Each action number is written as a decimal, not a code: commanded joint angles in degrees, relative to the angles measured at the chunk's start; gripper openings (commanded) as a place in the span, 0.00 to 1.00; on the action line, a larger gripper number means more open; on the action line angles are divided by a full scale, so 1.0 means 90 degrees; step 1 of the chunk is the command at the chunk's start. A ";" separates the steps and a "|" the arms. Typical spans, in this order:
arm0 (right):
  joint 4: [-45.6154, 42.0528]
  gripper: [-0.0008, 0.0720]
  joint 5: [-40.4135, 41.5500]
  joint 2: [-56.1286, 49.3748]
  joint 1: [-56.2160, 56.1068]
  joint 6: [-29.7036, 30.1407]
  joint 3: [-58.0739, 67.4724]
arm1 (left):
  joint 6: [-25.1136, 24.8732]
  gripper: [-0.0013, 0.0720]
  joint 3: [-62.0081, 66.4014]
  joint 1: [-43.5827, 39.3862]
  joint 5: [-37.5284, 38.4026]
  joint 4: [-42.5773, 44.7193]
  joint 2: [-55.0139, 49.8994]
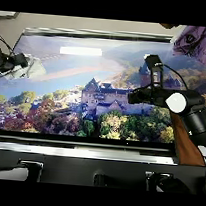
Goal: Fold the clothes and pants, and hang the long-sleeved shirts on hangers.
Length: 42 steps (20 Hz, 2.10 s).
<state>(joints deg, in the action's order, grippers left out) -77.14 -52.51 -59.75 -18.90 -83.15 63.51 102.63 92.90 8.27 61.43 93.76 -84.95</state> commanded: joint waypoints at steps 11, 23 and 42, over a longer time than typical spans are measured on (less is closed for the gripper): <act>0.0000 0.06 -0.0005 0.0005 -0.0005 -0.0002 0.0005 | 0.0265 0.74 0.2890 0.0884 -0.1807 0.0442 -0.4311; 0.0000 0.06 -0.0002 0.0005 -0.0007 -0.0002 0.0005 | 0.0289 0.03 0.2890 0.0806 -0.1481 0.0289 -0.4459; 0.0000 0.06 -0.0002 0.0005 -0.0005 -0.0002 0.0005 | 0.2822 0.03 -0.3866 -0.5066 -0.0243 -0.1948 0.2268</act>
<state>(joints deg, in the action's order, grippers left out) -77.14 -52.53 -59.75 -18.90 -83.15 63.51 120.36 66.26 -26.57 60.62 77.12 -69.97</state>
